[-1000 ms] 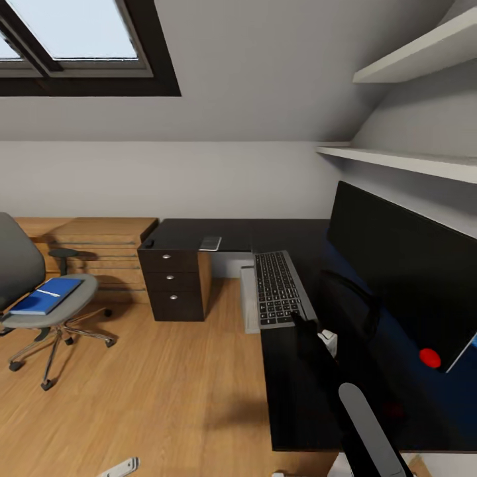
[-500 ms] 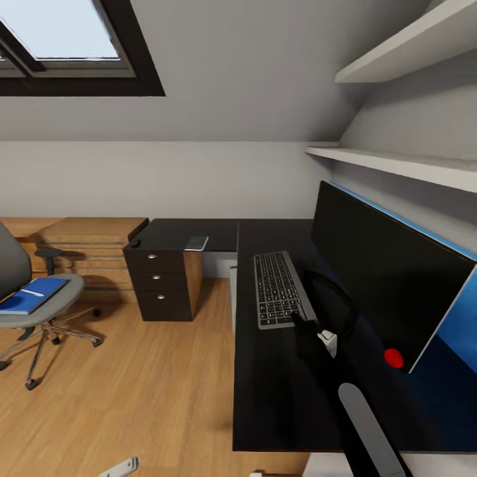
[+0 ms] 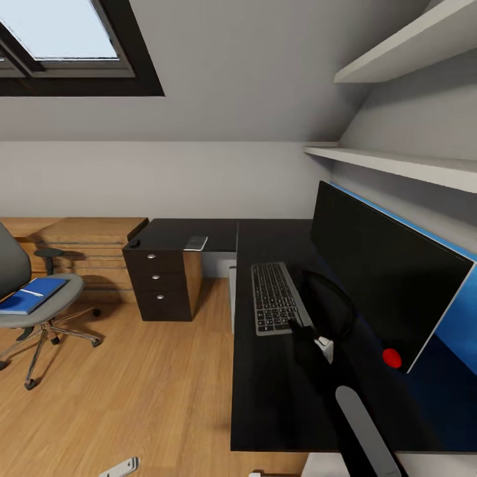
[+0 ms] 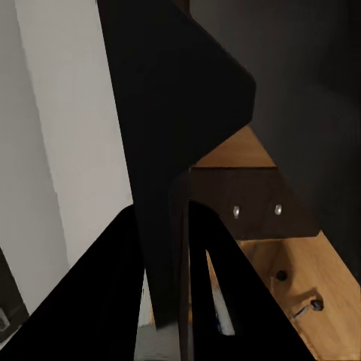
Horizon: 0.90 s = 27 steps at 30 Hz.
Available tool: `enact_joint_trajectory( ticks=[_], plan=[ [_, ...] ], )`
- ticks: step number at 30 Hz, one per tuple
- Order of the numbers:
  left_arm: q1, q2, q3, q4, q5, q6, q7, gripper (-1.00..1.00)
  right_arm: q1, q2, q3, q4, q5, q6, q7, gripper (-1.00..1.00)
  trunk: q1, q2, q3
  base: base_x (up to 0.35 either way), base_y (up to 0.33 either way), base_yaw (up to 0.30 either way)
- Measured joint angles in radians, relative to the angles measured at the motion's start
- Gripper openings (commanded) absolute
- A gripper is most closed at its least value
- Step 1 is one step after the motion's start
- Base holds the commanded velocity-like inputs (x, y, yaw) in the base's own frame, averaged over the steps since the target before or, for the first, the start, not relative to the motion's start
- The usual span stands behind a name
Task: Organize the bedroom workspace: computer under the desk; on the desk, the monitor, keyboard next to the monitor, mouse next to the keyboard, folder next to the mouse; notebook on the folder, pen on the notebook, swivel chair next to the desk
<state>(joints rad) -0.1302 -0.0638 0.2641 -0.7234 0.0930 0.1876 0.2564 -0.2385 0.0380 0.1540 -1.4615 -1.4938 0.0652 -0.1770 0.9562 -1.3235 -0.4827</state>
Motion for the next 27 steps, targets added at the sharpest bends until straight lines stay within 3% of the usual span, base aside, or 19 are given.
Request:
enact_joint_trajectory(
  ticks=[4, 7, 20, 22, 23, 27],
  plan=[
    [0.0, 0.0, 0.0, 0.0, 0.0, 0.0, 0.0, 1.0, 0.0, 0.0, 0.0, 0.03, -0.021, -0.001, 0.001, -1.0, 0.0, 0.0, 0.0, 0.0, 0.0, 0.0],
    [0.0, 0.0, 0.0, 0.0, 0.0, 0.0, 0.0, 1.0, -0.001, 0.002, -0.002, 0.081, -0.02, -0.006, 0.001, -1.0, 0.0, 0.0, 0.0, 0.0, 0.0, 0.0],
    [0.0, -0.002, 0.0, 0.0, 0.0, 0.0, 0.0, 1.0, -0.006, 0.002, -0.002, 0.115, -0.018, -0.009, 0.003, -1.0, 0.0, 0.0, 0.0, 0.02, 0.0, 0.0],
    [0.0, -0.002, 0.0, 0.0, 0.0, -0.017, 0.0, 1.0, -0.006, 0.003, -0.002, 0.12, -0.018, -0.009, 0.004, -1.0, 0.0, 0.0, 0.0, 0.249, 0.0, 0.0],
    [0.0, -0.002, 0.001, 0.0, 0.0, -0.062, 0.0, 1.0, -0.006, 0.002, -0.002, 0.121, -0.018, -0.009, 0.004, -1.0, -0.001, 0.0, 0.0, 0.25, 0.0, 0.0],
    [0.0, -0.003, 0.001, 0.0, 0.0, -0.092, -0.001, 1.0, -0.006, 0.002, -0.003, 0.122, -0.02, -0.009, 0.003, -1.0, 0.0, 0.0, 0.0, 0.069, 0.0, 0.0]
  ],
)
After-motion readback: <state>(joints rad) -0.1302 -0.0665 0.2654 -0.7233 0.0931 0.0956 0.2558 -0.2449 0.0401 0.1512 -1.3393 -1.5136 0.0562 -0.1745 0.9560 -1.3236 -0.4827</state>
